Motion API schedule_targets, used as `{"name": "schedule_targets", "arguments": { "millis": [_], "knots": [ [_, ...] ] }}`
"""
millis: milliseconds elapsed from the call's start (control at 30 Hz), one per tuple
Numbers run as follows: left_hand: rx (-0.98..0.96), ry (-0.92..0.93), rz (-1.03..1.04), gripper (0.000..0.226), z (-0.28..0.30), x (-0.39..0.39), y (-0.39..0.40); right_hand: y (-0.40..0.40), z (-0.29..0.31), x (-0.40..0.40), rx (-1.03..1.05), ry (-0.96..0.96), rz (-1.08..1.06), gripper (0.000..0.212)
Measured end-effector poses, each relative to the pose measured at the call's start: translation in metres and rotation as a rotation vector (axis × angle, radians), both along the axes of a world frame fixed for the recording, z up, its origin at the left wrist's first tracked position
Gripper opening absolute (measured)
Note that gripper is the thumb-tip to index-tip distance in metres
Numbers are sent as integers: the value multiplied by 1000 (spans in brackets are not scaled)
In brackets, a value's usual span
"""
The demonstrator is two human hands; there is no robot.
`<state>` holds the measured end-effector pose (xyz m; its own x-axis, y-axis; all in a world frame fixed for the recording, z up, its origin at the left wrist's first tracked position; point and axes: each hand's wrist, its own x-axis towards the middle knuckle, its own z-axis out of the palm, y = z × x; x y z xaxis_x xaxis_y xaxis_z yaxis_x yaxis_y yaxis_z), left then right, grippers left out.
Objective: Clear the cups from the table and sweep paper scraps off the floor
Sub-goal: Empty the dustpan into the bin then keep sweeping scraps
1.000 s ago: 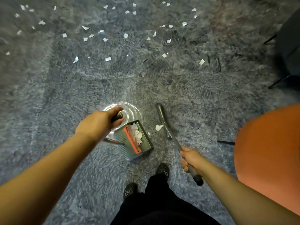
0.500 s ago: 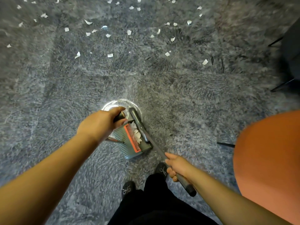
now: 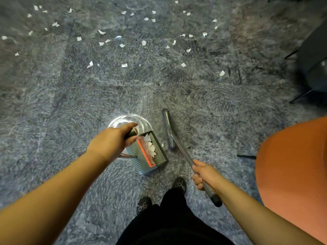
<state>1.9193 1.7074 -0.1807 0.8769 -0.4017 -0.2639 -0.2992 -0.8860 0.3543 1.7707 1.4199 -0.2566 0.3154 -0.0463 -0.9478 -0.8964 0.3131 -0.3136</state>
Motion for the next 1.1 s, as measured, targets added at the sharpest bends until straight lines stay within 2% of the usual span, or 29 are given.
{"name": "schedule_targets", "arguments": {
  "millis": [167,367,700,933,1100],
  "knots": [
    [5,41,55,53,-3,-1,13,17,-19,7,-57,-4,41,50],
    [7,-8,77,51,-11,1,30,55,-40,24,-40,17,51,50],
    [-11,-21,57,52,-15,-3,42,97,-16,7,35,46,206,48],
    [-5,-10,77,53,-18,1,48,91,1,-1,86,21,59,48],
    [22,-32,68,57,-20,0,48,89,-1,14,5,-13,2,50]
  ]
}}
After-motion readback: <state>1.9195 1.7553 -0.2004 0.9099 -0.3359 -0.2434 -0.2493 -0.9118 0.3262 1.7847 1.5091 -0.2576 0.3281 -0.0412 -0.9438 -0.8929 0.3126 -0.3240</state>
